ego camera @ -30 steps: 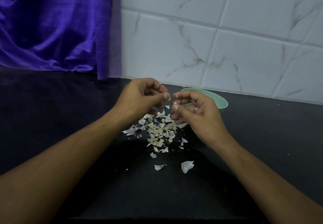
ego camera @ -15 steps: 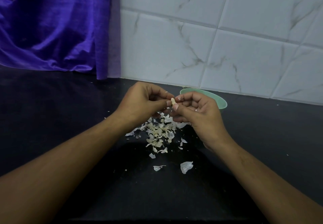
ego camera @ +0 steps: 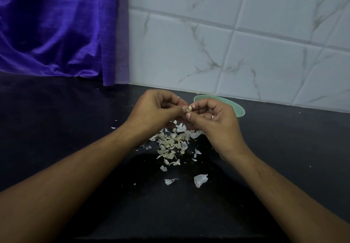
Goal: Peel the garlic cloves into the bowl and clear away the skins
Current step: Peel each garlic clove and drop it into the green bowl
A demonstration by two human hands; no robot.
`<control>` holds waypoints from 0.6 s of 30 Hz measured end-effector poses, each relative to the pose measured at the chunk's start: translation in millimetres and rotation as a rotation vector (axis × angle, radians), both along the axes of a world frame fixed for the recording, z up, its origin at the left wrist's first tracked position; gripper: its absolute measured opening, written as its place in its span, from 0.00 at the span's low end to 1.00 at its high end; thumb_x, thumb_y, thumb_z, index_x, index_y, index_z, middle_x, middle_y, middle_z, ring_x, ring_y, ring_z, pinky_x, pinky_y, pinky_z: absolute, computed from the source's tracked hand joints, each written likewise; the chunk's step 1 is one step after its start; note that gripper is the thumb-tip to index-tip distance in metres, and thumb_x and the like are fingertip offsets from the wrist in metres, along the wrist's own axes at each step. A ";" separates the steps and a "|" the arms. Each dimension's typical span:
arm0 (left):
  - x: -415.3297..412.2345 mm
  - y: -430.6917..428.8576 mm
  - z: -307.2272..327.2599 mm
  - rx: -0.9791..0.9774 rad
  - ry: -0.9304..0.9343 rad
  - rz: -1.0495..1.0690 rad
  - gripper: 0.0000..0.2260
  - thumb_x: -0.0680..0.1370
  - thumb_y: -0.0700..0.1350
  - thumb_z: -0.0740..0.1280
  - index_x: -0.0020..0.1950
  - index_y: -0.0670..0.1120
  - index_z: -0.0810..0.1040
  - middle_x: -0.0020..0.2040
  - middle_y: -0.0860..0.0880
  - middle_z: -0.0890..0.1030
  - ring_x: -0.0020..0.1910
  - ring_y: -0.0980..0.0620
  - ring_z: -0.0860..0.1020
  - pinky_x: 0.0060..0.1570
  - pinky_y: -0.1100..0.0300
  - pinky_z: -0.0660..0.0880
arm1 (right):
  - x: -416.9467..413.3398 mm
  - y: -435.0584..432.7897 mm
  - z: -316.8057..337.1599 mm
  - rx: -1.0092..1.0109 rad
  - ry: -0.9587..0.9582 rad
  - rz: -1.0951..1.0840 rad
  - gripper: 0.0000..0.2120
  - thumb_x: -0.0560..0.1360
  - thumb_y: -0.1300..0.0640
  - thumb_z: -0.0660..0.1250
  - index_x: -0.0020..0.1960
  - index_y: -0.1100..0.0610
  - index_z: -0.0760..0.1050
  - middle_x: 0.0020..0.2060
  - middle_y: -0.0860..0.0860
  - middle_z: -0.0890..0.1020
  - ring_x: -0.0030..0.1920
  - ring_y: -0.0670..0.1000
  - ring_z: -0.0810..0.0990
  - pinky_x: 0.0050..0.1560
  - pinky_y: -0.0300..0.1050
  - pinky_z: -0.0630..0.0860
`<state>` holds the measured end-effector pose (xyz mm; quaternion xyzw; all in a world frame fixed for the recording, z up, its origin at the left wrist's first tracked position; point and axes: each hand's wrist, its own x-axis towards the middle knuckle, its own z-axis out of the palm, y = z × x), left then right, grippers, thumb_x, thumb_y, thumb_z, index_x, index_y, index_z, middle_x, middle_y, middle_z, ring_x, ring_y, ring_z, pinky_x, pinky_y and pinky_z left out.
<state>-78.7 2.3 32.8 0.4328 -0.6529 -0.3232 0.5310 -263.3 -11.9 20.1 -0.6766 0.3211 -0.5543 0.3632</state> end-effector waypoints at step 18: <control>4.0 2.4 3.1 -0.113 -0.223 0.068 0.03 0.78 0.48 0.75 0.46 0.51 0.88 0.39 0.51 0.88 0.40 0.47 0.87 0.44 0.43 0.85 | -5.0 5.0 3.0 -0.193 0.191 -0.094 0.07 0.76 0.64 0.76 0.51 0.55 0.86 0.38 0.51 0.88 0.39 0.54 0.88 0.45 0.60 0.85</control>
